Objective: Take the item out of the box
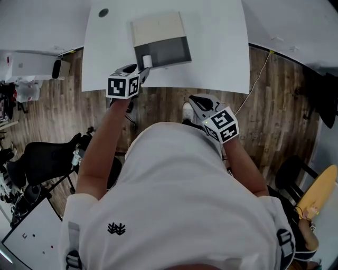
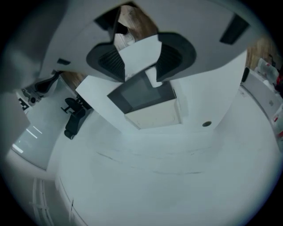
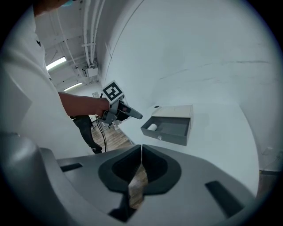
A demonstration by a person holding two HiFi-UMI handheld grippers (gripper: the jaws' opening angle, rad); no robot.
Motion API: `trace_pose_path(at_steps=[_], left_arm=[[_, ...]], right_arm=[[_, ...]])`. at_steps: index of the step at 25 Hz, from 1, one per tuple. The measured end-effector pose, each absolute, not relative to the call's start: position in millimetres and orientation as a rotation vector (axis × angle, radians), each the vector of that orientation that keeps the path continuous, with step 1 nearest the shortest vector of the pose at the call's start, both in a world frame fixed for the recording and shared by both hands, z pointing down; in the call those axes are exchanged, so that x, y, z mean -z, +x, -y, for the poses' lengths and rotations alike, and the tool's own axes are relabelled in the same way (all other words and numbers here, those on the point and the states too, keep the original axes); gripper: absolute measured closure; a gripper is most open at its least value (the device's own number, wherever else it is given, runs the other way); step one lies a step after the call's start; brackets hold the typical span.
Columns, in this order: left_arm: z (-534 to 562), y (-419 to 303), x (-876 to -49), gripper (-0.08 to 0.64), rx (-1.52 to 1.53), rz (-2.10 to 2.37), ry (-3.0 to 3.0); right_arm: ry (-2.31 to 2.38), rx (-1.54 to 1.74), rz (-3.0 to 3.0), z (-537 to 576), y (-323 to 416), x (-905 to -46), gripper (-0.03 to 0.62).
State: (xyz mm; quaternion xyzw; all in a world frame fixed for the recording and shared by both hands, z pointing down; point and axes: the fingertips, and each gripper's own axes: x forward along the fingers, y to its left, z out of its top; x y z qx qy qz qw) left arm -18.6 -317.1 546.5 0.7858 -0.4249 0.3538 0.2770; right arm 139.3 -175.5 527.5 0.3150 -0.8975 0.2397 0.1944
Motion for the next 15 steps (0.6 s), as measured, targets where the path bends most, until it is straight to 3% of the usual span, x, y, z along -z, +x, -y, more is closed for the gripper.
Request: trace_pose_path(at_steps=[15], left_arm=[[360, -16, -603, 0.322, -1.175, 1.221, 1.842]], right_arm=[[0.841, -0.768, 2.54, 199, 187, -545, 0.582]])
